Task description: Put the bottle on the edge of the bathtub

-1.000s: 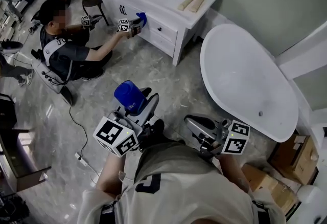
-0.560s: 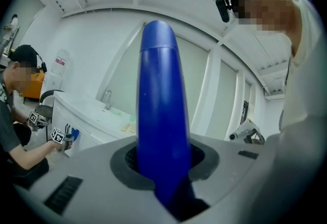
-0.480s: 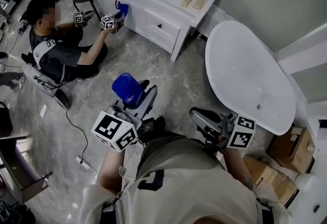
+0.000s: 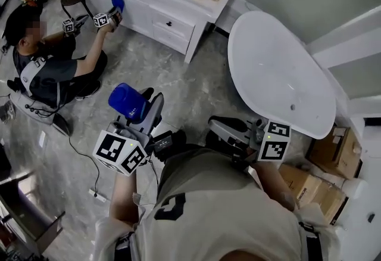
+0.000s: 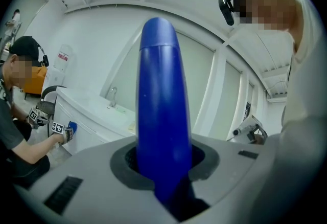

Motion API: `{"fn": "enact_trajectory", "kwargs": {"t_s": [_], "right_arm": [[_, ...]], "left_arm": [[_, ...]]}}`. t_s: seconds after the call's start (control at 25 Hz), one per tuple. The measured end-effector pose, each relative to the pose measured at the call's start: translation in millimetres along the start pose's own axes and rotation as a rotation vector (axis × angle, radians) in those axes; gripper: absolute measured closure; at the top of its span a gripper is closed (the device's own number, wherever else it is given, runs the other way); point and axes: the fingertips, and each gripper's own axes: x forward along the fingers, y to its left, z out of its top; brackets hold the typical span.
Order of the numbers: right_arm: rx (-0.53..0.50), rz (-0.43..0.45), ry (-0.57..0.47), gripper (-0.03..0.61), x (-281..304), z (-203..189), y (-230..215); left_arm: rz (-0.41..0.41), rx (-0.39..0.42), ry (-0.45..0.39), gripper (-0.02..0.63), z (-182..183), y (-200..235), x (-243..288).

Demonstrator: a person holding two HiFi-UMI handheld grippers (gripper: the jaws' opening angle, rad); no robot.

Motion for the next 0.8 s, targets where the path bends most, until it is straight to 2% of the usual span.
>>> {"fn": "enact_trajectory", "kwargs": {"t_s": [0.2, 0.48, 0.68, 0.8], "right_arm": [[0.028, -0.008, 0.012, 0.549, -5.0, 8.3, -10.5], [0.01, 0.067, 0.033, 0.549, -1.7, 19.9, -4.9], [0.001, 0.092, 0.032, 0.549, -1.5, 20.5, -4.9], [0.019, 0.112, 0.016, 0.549, -8.4, 36.2, -24.4]], "left_arm": [[-0.006, -0.014, 0.001, 0.457, 8.1, 6.5, 19.2], [0.008, 0.022, -0.06, 0.459, 35.4, -3.6, 23.3], [0.034, -0.024, -0.066, 0.457, 30.1, -6.7, 11.9], [0.052, -0.03, -0.045, 0.457, 23.3, -8.5, 34.4]]}}
